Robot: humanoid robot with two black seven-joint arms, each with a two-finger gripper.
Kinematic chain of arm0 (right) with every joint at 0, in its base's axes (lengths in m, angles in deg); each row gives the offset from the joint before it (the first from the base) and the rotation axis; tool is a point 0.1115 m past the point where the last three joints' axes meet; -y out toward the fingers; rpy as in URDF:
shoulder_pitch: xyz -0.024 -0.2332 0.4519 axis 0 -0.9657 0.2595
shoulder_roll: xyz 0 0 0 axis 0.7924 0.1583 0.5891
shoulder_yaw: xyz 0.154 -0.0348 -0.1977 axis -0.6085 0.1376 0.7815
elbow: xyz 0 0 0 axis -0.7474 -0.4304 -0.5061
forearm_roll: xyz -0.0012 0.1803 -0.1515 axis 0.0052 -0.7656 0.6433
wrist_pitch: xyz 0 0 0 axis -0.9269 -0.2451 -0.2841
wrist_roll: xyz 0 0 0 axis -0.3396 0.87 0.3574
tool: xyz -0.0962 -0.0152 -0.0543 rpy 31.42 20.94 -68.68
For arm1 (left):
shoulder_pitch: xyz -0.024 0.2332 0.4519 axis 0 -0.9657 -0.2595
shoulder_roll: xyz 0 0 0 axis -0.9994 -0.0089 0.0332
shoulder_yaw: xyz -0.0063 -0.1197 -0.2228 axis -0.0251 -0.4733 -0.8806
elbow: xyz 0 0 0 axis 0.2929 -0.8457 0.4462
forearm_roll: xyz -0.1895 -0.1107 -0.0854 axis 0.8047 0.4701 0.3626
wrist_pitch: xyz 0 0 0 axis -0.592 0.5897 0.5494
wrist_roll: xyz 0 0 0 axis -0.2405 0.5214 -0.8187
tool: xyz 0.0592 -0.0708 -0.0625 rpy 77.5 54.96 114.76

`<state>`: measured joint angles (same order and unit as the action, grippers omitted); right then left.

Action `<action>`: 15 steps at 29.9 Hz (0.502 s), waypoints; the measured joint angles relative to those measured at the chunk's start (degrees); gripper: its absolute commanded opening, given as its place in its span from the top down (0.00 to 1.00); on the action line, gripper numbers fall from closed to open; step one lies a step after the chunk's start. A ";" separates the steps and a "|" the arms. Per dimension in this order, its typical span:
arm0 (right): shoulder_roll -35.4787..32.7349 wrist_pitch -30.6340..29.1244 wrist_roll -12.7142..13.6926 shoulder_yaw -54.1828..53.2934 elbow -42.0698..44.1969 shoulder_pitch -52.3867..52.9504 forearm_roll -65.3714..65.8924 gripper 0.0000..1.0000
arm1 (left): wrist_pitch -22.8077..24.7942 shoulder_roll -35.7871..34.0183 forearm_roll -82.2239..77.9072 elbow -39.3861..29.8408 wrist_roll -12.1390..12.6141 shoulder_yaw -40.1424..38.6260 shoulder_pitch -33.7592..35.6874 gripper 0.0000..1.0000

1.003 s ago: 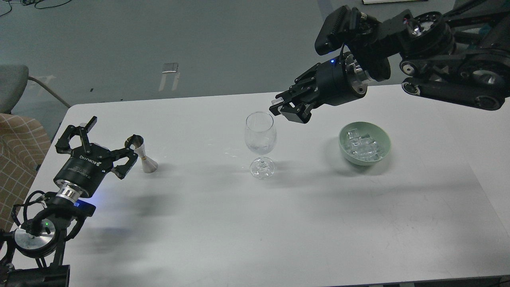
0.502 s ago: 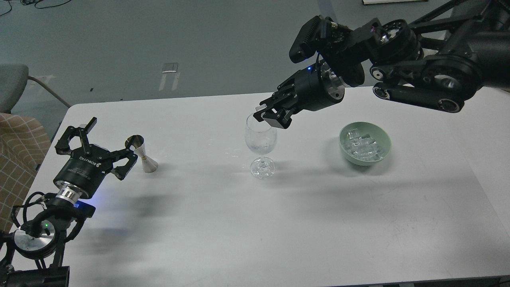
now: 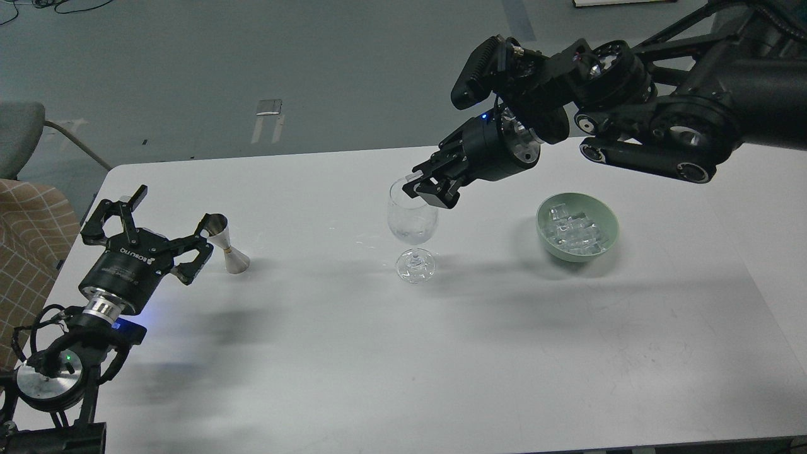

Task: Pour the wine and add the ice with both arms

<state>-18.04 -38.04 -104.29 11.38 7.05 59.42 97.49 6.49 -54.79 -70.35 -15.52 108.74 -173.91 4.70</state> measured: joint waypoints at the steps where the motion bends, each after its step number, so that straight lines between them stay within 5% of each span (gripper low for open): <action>1: 0.15 0.00 -0.01 0.01 0.13 -0.24 -0.04 0.94 | 0.00 0.00 0.00 0.00 0.00 -0.03 0.00 0.02; 15: 1.36 0.11 0.00 -0.11 0.87 -0.46 -0.26 0.58 | 0.00 -0.05 0.00 0.00 -0.02 -0.08 0.00 0.02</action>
<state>-16.67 -37.94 -104.29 11.27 7.92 58.97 97.22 6.49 -54.84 -70.35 -15.52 108.72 -173.99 4.70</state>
